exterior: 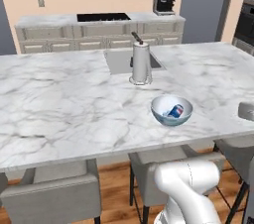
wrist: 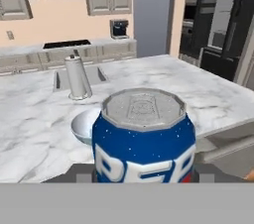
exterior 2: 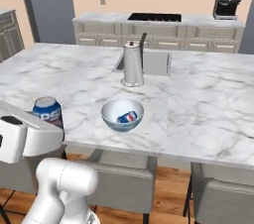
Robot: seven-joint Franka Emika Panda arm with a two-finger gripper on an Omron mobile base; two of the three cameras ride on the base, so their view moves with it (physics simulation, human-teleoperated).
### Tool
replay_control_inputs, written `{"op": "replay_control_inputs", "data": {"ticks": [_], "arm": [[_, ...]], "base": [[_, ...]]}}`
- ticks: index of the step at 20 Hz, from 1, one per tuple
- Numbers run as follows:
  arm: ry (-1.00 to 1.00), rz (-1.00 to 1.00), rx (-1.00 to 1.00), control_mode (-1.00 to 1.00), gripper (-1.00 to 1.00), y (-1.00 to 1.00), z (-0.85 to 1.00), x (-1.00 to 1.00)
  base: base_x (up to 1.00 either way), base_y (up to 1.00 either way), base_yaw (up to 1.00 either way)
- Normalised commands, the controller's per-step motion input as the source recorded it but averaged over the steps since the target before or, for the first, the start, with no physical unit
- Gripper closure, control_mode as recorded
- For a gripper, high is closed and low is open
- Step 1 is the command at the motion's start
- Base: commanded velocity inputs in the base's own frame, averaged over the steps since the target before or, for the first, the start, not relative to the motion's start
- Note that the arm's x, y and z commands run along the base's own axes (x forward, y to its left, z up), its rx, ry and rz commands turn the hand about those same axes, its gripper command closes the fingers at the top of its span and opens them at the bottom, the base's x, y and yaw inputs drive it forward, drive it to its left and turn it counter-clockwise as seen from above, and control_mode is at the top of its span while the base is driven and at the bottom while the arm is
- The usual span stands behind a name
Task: Open the fridge, grab two sodas, and place both sodas inside the bowl with ice on the dining counter.
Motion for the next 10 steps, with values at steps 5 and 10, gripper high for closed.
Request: {"op": "replay_control_inputs", "data": {"ticks": [5, 10], "arm": [[0.12, -0.02, 0.03, -1.0, 1.0, 0.24, 0.0, 0.8], [0.33, 0.02, 0.02, -1.0, 1.0, 0.16, -0.05, 1.0]], "base": [[0.2, 0.08, -0.03], [0.0, 0.0, 0.0]]}}
